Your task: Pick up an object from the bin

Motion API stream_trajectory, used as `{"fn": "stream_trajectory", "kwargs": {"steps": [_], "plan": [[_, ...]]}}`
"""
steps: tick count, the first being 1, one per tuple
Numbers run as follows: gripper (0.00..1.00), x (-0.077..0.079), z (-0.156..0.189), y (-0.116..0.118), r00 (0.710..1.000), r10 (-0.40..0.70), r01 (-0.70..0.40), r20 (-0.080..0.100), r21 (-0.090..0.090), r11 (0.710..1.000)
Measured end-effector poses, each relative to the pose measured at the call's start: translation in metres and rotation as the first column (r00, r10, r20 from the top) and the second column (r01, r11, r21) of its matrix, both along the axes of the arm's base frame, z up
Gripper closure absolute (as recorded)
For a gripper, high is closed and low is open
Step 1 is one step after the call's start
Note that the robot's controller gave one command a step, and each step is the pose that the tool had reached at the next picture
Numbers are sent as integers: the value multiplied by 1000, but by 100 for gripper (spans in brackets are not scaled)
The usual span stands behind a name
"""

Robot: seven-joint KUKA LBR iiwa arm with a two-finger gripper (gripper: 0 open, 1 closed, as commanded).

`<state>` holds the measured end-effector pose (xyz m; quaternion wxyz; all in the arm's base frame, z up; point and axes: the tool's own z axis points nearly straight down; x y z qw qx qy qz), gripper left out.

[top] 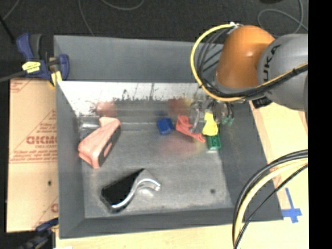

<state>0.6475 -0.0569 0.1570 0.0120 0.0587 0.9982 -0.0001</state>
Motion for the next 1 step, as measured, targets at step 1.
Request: {"fn": "stream_trajectory", "kwargs": {"steps": [1], "plan": [[100, -16, 60, -4, 998, 56, -56, -2, -3, 998]]}}
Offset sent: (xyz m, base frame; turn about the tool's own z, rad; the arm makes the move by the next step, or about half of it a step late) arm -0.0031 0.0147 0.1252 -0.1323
